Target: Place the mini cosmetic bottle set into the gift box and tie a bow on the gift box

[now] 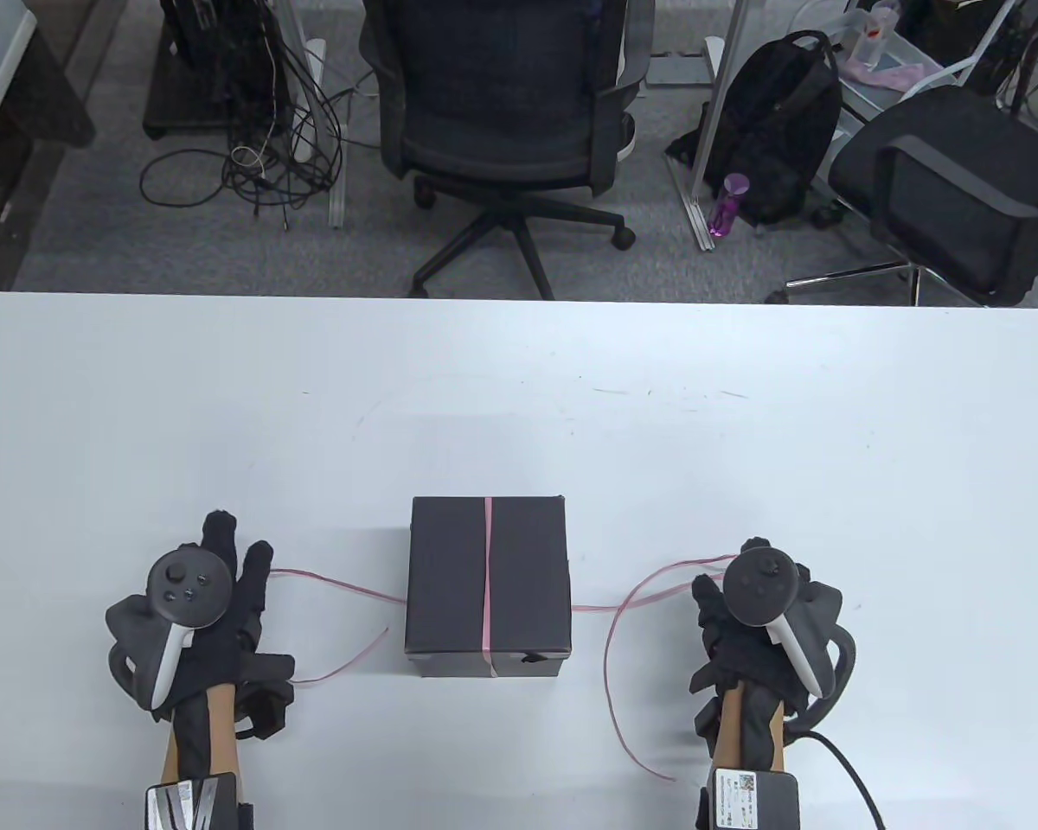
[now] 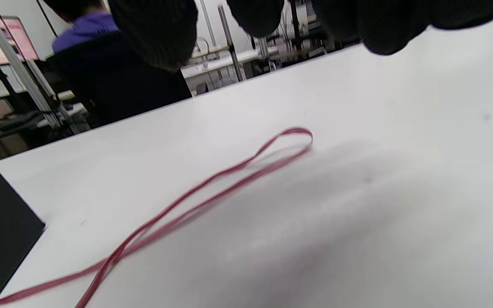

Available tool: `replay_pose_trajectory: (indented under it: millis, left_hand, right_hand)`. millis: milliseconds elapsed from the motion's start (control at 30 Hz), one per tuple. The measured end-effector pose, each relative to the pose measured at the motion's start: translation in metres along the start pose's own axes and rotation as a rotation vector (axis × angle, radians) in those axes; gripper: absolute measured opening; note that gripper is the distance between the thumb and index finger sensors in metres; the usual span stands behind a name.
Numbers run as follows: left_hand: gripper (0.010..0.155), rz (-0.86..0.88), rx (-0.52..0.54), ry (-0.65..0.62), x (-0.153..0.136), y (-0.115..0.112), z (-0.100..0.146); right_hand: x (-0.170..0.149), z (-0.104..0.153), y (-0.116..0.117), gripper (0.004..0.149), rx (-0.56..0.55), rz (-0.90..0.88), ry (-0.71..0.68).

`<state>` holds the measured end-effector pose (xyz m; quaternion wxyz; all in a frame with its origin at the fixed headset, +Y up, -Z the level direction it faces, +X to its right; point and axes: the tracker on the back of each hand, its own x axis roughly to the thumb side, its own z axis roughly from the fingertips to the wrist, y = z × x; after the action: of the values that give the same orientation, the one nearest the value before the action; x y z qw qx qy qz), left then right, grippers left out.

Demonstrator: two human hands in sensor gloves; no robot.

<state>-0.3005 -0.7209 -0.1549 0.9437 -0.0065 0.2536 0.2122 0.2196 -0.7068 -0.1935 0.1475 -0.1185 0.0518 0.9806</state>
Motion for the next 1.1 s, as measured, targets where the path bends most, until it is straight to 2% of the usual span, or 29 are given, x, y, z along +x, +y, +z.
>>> replay_pose_trajectory:
  millis: [67, 167, 300, 400, 533, 633, 733, 800, 867, 900, 967, 1100]
  left_hand:
    - [0.068, 0.029, 0.051, -0.025, 0.002, 0.004, 0.003]
    - [0.067, 0.049, 0.038, -0.046, 0.005, 0.004, 0.004]
    - [0.067, 0.028, 0.013, -0.061, 0.007, -0.002, 0.004]
    - [0.066, 0.03, -0.006, -0.056, 0.006, -0.005, 0.002]
    - [0.067, 0.038, -0.021, -0.057, 0.006, -0.006, 0.001]
    - [0.066, 0.034, -0.022, -0.057, 0.006, -0.006, 0.002]
    - [0.066, -0.001, -0.017, -0.06, 0.008, -0.008, 0.003]
    - [0.066, -0.032, -0.022, -0.071, 0.01, -0.01, 0.004]
    - [0.066, -0.037, -0.033, -0.076, 0.011, -0.011, 0.004]
    - [0.066, -0.03, -0.035, -0.082, 0.011, -0.011, 0.004]
    - [0.066, -0.008, -0.033, -0.085, 0.01, -0.011, 0.004]
    - [0.065, 0.026, -0.021, -0.111, 0.009, -0.008, 0.006]
  right_hand:
    - [0.006, -0.006, 0.003, 0.062, -0.06, -0.021, -0.076]
    - [0.015, -0.022, 0.017, 0.056, 0.018, 0.011, -0.116]
    - [0.024, -0.05, 0.045, 0.056, 0.148, 0.19, -0.165]
    - [0.032, -0.063, 0.057, 0.055, 0.153, 0.346, -0.206]
    - [0.041, -0.069, 0.071, 0.057, 0.174, 0.562, -0.251]
    - [0.047, -0.067, 0.077, 0.055, 0.157, 0.554, -0.302]
    - [0.051, -0.063, 0.078, 0.047, 0.099, 0.65, -0.325]
    - [0.049, -0.062, 0.081, 0.041, 0.123, 0.622, -0.303]
    - [0.045, -0.061, 0.081, 0.041, 0.117, 0.558, -0.292]
    - [0.041, -0.06, 0.078, 0.04, 0.164, 0.517, -0.284]
    - [0.033, -0.057, 0.067, 0.038, 0.207, 0.342, -0.241]
    - [0.021, -0.045, 0.034, 0.037, 0.122, -0.143, -0.231]
